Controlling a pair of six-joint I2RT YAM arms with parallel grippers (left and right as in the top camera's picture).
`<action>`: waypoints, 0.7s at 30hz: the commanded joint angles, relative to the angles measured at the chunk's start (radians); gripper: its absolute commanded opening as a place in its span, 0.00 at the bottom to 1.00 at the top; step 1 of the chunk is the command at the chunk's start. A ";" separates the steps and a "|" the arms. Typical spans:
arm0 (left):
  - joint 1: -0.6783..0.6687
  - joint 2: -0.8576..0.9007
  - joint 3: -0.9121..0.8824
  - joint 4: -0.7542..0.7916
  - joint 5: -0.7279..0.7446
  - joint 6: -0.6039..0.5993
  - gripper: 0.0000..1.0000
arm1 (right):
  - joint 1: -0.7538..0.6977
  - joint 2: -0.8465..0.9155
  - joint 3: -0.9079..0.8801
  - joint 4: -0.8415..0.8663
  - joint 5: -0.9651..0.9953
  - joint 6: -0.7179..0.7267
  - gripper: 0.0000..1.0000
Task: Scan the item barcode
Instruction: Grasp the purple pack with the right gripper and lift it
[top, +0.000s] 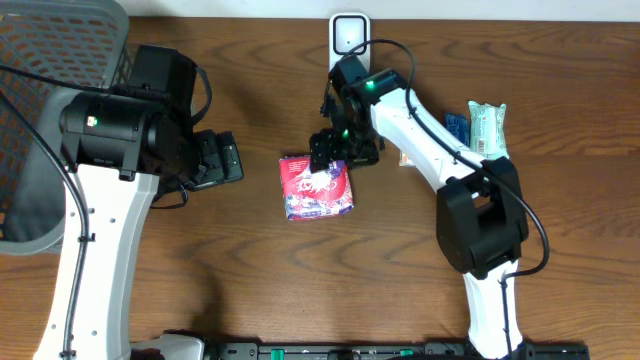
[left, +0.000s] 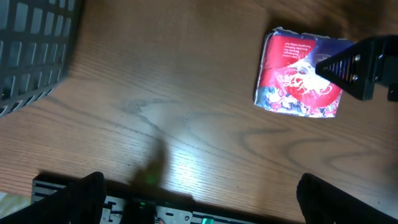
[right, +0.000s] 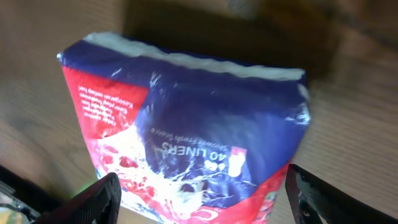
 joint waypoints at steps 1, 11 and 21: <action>0.002 0.007 0.000 -0.003 -0.013 0.013 0.98 | 0.007 -0.003 -0.007 -0.002 -0.014 -0.016 0.77; 0.002 0.007 0.000 -0.003 -0.013 0.013 0.98 | -0.054 -0.003 -0.007 -0.025 -0.013 -0.008 0.67; 0.002 0.007 0.000 -0.003 -0.013 0.013 0.98 | -0.007 -0.003 -0.156 0.109 -0.026 0.043 0.53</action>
